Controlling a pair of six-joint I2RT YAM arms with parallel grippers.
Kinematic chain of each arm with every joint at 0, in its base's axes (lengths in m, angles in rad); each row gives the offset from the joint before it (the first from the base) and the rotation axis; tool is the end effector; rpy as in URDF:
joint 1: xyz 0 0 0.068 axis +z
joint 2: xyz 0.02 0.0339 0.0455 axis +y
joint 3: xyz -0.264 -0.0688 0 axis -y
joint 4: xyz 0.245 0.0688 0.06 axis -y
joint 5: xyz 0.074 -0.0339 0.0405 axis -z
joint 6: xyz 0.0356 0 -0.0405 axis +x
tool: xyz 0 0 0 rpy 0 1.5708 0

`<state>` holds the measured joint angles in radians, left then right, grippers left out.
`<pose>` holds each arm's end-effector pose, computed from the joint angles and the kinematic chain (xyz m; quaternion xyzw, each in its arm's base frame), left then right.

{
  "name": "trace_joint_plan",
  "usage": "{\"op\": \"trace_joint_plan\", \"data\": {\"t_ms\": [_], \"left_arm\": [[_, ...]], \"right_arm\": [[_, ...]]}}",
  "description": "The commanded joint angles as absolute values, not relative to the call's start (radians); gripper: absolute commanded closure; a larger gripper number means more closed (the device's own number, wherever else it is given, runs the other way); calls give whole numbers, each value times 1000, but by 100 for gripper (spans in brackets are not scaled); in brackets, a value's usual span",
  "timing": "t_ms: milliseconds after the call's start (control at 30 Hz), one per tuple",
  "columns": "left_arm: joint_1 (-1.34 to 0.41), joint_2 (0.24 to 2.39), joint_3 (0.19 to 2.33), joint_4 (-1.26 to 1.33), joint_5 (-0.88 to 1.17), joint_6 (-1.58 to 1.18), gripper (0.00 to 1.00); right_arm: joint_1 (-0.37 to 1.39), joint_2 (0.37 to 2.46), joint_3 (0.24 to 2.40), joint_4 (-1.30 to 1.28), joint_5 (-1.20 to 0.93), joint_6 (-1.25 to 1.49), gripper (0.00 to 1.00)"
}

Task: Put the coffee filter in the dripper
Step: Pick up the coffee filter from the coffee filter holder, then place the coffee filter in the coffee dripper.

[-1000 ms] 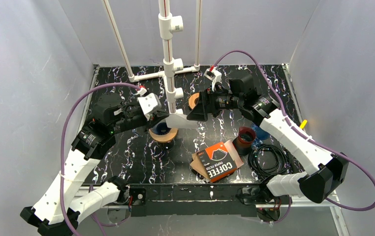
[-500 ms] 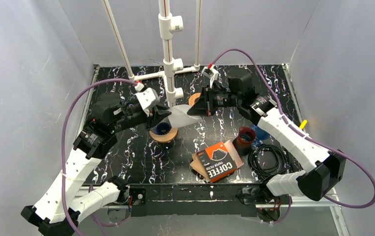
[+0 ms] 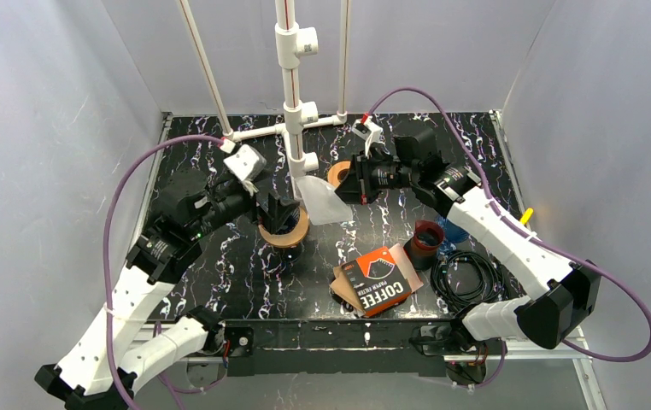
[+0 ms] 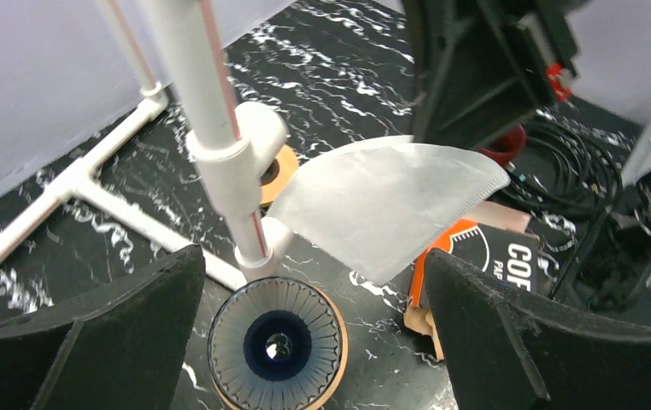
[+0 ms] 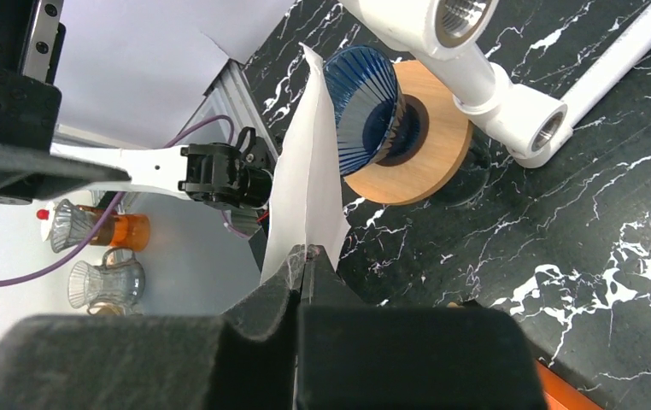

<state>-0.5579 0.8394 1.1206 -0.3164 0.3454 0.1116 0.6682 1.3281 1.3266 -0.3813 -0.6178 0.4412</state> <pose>0.1377 -0.1001 0.4318 0.3456 0.6302 -0.2720 0.6399 0.2205 0.2003 0.3909 -0.2585 0.7651 0.4950 0.3205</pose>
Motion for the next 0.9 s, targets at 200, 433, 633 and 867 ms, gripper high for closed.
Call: {"op": "trace_joint_plan", "data": {"t_ms": [200,433,633,867], "left_arm": [[-551,822,1194,-570,-108,-336,2],[-552,906,1278,-825,-142,-557,2],[-547,983,1349,-977,-119,-645,2],[-483,1069,1475,-1187,-107,-718,2]], "right_arm": [[696,1340,1404,-457,-594,363,99],[784,1359,1438,-492,-519,339,99],[936,1411,1518,-582,-321,308,99],[1026,1466,1591,-608,-168,343,99]]}}
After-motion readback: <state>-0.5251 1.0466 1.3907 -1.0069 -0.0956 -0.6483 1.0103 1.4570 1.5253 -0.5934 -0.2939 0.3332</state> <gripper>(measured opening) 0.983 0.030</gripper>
